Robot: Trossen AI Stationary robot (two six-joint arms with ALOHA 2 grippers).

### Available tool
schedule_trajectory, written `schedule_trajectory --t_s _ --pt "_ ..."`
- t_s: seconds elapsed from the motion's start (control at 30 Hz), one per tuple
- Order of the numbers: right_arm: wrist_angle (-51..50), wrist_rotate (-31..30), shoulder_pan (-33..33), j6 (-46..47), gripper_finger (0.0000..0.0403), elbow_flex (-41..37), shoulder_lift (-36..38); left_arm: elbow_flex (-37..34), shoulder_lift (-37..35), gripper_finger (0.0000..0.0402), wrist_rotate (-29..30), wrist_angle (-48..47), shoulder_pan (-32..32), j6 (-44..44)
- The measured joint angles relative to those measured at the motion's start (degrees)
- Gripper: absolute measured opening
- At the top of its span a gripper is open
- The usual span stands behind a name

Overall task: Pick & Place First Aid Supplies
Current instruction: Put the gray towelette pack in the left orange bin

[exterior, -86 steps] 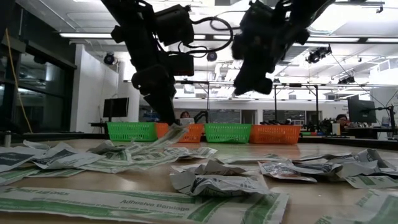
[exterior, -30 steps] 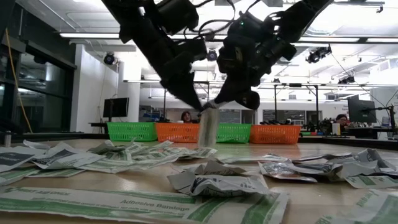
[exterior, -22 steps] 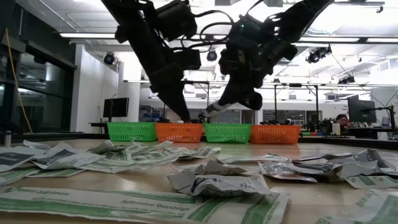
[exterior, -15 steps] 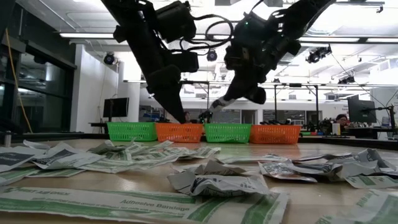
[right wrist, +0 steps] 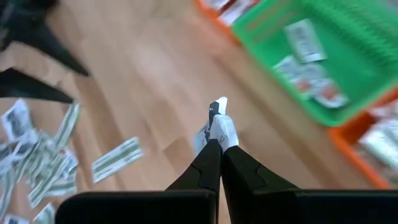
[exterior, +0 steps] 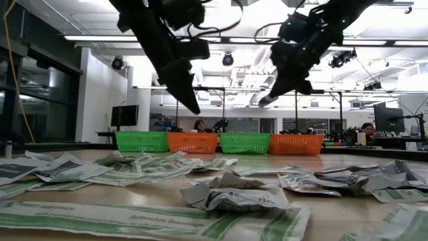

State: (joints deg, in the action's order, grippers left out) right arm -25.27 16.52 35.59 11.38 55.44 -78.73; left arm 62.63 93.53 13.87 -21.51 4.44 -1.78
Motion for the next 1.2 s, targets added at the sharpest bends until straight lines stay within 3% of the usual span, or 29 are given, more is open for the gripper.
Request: schedule_trajectory --t_s 0.27,0.53,0.73,0.97,1.2 --pt "-0.5 1.4 5.0 -1.0 0.0 0.0 3.1 0.0 -5.8 0.0177 1.2 -5.9 4.1 -4.3" --pt "1.8 1.8 5.3 1.6 0.0 0.2 3.1 -4.4 -14.0 0.0177 1.4 -6.0 10.5 -8.3" --pt "2.4 1.8 5.1 2.7 0.0 6.9 0.3 -9.5 -20.6 0.0177 -0.6 -4.8 15.8 -10.6" --pt "4.1 2.3 2.9 3.0 0.0 17.9 -9.7 -15.3 -24.3 0.0177 -6.6 4.5 21.7 -13.3" --pt "5.2 3.7 0.1 -3.5 0.0 26.9 -19.2 -19.3 -23.3 0.0177 -20.7 21.1 29.8 -12.8"
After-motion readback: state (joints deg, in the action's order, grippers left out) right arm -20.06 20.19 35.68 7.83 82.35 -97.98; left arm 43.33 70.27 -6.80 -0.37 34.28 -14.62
